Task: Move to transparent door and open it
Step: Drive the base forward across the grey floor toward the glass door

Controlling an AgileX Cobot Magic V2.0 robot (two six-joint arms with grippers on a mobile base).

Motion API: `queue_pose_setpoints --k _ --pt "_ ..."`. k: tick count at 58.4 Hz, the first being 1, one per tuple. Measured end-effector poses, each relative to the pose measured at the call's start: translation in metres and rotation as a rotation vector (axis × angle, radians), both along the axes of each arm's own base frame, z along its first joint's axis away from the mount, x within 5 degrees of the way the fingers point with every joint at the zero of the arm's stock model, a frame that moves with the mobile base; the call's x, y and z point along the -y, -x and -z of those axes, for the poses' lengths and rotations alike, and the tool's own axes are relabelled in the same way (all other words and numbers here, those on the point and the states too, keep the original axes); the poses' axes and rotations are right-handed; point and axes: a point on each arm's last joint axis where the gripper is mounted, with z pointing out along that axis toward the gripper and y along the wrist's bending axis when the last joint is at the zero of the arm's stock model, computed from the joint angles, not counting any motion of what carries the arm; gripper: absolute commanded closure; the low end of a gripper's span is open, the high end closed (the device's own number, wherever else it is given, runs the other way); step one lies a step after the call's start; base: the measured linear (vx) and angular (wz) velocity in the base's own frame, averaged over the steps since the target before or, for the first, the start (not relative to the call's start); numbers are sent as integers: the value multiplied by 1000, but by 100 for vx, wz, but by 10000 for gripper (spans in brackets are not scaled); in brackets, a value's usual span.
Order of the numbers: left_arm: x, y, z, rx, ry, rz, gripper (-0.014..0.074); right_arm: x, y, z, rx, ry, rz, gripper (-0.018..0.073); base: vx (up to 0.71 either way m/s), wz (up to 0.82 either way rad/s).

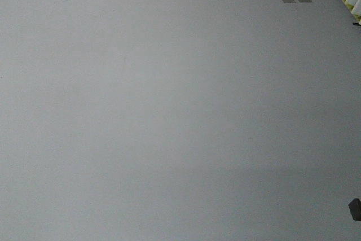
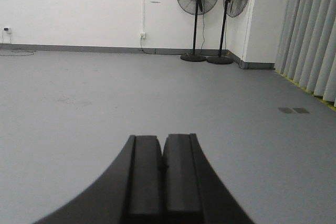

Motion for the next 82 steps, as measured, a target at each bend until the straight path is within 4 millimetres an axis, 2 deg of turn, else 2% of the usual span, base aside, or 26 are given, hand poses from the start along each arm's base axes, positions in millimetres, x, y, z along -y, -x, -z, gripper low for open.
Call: queue_pose_setpoints --k 43,82 --pt "0 0 0 0 0 0 602 0 0 0 0 0 0 567 4 1" --pt "0 0 0 0 0 0 602 0 0 0 0 0 0 567 24 8"
